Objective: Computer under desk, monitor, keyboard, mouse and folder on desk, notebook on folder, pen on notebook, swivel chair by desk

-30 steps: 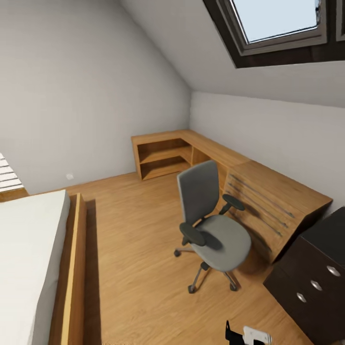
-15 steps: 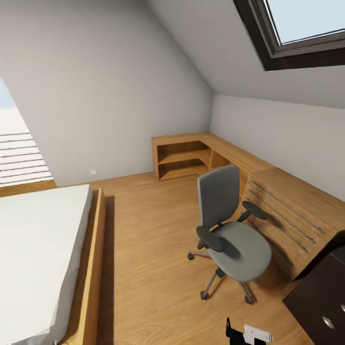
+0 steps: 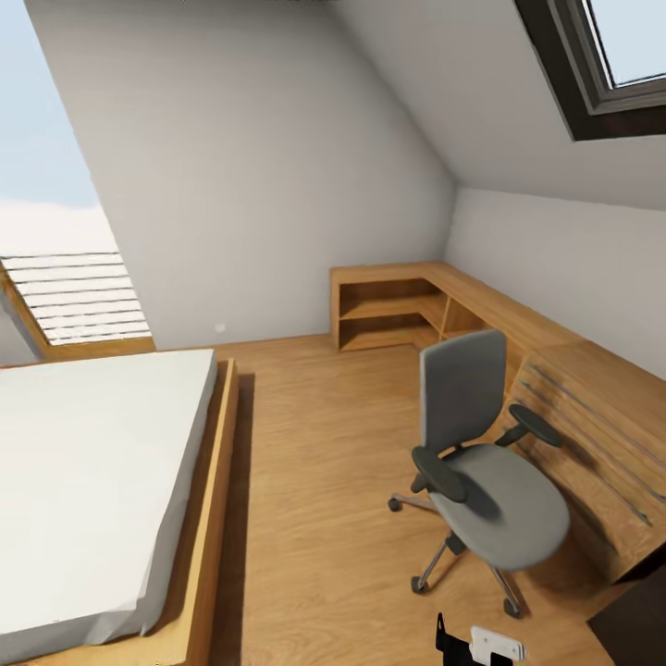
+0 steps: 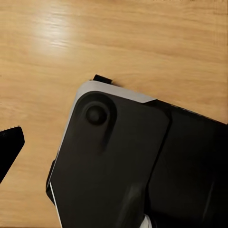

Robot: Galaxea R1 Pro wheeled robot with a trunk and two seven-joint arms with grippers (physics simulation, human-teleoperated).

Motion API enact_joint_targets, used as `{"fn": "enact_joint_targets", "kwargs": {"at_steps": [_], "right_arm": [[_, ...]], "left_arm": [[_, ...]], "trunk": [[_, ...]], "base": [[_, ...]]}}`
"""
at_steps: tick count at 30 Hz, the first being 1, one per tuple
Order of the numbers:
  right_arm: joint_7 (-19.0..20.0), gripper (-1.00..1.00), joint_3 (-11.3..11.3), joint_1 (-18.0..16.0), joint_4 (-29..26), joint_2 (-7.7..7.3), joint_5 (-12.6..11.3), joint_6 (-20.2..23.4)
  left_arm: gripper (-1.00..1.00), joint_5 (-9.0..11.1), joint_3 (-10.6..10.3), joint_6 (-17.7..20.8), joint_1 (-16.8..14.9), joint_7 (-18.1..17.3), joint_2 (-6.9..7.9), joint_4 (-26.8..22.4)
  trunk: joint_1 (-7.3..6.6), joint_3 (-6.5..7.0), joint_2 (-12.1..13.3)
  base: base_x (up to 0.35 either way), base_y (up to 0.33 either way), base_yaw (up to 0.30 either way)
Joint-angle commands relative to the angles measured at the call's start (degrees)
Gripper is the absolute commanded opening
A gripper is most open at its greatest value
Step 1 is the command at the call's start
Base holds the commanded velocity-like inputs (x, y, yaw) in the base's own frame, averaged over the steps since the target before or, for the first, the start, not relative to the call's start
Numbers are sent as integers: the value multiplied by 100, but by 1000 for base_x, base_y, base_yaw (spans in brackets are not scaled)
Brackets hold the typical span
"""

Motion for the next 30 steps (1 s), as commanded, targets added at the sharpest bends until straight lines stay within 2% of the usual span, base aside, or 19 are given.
{"fn": "enact_joint_targets", "kwargs": {"at_steps": [1,24,30], "right_arm": [[-33,100,50,-7,12,4,-15,-17],[-29,100,50,-7,13,10,-12,-16],[-29,100,50,-7,13,3,-7,-16]], "left_arm": [[100,38,-48,-19,-6,17,-1,6],[100,59,-35,-59,-6,24,1,-33],[100,46,-47,-80,-6,25,-1,-370]], "trunk": [[3,-7,-11],[3,84,-11],[3,104,-11]], "base": [[0,0,269],[0,0,269],[0,0,248]]}}
